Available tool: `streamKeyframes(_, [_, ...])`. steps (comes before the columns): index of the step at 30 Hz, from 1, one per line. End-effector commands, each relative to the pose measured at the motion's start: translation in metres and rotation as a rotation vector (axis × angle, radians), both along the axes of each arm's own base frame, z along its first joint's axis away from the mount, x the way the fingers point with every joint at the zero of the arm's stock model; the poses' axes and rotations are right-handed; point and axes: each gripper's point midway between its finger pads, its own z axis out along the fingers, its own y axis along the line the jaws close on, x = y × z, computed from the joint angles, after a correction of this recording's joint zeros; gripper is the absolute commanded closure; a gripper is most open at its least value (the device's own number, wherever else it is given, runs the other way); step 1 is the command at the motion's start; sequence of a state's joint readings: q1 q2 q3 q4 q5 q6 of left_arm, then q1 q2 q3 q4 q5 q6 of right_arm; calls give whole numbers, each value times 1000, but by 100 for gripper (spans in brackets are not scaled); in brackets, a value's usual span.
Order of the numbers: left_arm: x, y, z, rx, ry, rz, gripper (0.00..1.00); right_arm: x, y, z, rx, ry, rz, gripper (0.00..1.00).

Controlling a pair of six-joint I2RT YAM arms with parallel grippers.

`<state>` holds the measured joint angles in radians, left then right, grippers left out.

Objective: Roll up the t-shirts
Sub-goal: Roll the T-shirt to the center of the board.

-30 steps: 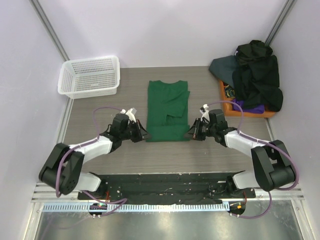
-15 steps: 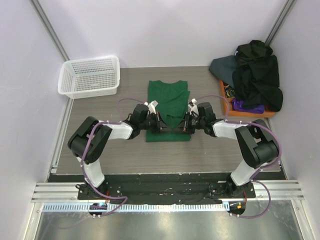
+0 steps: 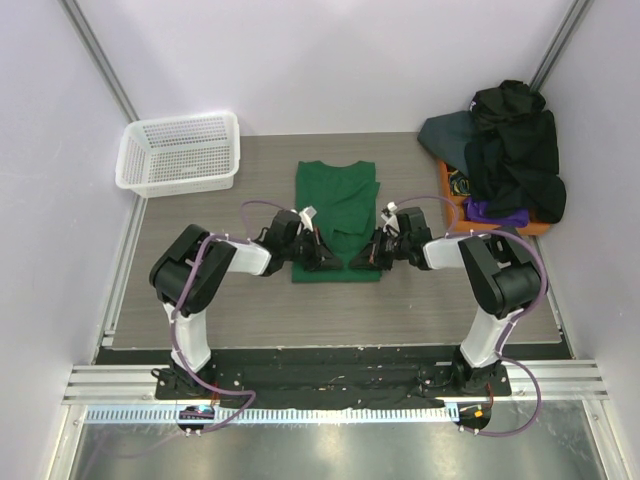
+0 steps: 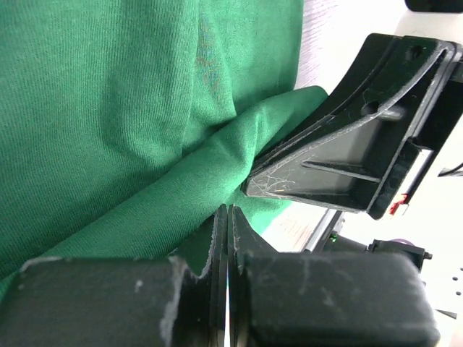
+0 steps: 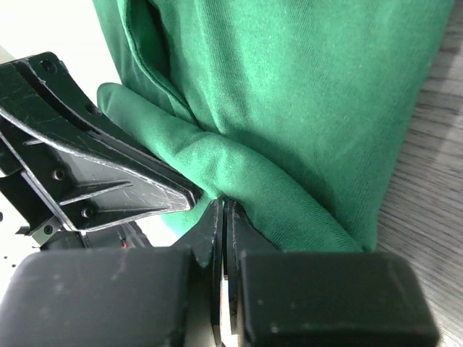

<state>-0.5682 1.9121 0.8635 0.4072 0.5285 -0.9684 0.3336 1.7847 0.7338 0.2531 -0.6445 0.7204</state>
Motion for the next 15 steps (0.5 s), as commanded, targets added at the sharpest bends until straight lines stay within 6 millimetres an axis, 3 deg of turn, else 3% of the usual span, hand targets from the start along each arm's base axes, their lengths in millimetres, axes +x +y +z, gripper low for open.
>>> streamKeyframes(1, [11,7,8,43,-52,22,100,14,-8,17,-68,-72,-26,99])
streamKeyframes(9, [10,35,29,201,-148,44,100,11,-22,53,-142,-147,-33,99])
streamKeyframes(13, [3,36,59,156,-210,25,100,4,-28,67,-161,-180,-29,99])
streamKeyframes(15, [-1,44,64,190,-225,33,99,-2,-36,72,-208,-196,-35,98])
